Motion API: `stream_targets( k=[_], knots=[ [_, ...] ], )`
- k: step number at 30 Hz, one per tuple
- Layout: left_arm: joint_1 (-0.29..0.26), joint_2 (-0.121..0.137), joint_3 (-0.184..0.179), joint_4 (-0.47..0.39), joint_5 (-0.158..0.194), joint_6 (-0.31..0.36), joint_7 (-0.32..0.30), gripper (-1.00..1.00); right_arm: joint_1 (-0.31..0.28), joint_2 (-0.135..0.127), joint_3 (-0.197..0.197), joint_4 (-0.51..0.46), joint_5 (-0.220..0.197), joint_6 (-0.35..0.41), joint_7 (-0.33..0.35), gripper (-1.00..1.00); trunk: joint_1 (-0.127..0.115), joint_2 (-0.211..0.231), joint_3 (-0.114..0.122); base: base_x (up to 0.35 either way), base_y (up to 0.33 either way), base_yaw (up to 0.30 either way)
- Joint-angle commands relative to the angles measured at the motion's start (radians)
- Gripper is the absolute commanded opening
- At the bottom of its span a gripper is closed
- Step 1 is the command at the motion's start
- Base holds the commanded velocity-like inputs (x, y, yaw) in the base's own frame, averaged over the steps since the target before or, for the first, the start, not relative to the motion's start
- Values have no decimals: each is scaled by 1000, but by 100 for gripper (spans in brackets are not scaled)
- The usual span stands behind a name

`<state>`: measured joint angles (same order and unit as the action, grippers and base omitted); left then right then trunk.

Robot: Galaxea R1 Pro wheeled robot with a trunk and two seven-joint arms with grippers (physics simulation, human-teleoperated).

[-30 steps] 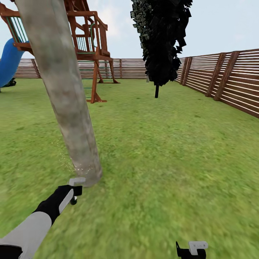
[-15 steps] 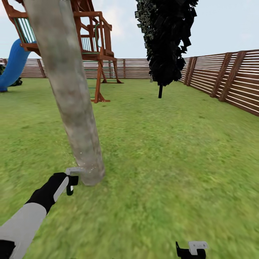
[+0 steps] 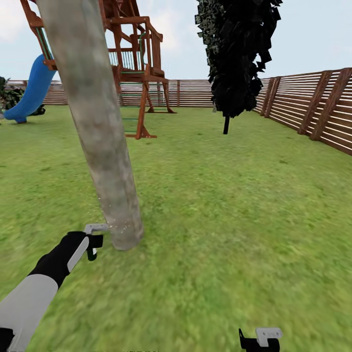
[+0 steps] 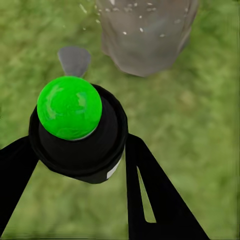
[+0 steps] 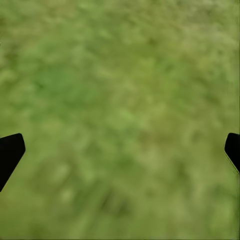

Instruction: In the garden, pick up the pesticide atomizer on the floor and spray pesticide onto both trees until each tree trunk is fully covered.

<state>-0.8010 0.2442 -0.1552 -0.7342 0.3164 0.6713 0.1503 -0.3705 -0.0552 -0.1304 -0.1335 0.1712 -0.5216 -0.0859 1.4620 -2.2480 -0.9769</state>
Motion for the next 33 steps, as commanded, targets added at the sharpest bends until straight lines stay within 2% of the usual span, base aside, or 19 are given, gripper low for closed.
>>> stream_targets(
  k=[1,6,8,12,19,24,28,30,31,33],
  knots=[
    [-1,0,0,0,0,-1,0,-100,0,0,0,0,0,0,0,100,0,0,0,0,-272,276],
    [-7,0,-1,-1,0,-1,1,-100,0,-1,0,0,0,0,0,100,0,0,0,0,-272,109],
    [-11,-14,-2,-1,-6,-1,4,-100,0,-1,0,0,1,0,0,100,0,0,0,116,-265,3],
    [-10,-19,-3,-1,-12,-1,6,-100,0,-2,0,0,1,0,0,100,0,0,0,203,-218,0],
    [-3,-15,-2,1,-16,-1,8,-100,-1,-2,0,0,-1,0,0,100,0,0,0,270,-170,18],
    [3,-1,2,1,-17,-3,9,-100,-1,-1,0,0,-1,0,-2,100,0,0,0,266,-165,248],
    [-10,-8,-1,-2,-15,-2,9,-100,0,0,0,0,-1,0,-2,100,0,0,0,-82,-35,130],
    [-11,-13,-1,-40,-16,1,9,-100,0,0,0,0,-1,0,-1,100,0,0,0,-123,-2,9],
    [-12,-10,-1,-72,-16,15,9,-100,-1,0,0,0,-1,0,-1,100,0,0,0,-49,-1,4],
    [-14,-2,-1,-149,-18,118,9,-100,0,0,0,0,-1,0,-1,100,0,0,0,-11,0,1]
  ],
)
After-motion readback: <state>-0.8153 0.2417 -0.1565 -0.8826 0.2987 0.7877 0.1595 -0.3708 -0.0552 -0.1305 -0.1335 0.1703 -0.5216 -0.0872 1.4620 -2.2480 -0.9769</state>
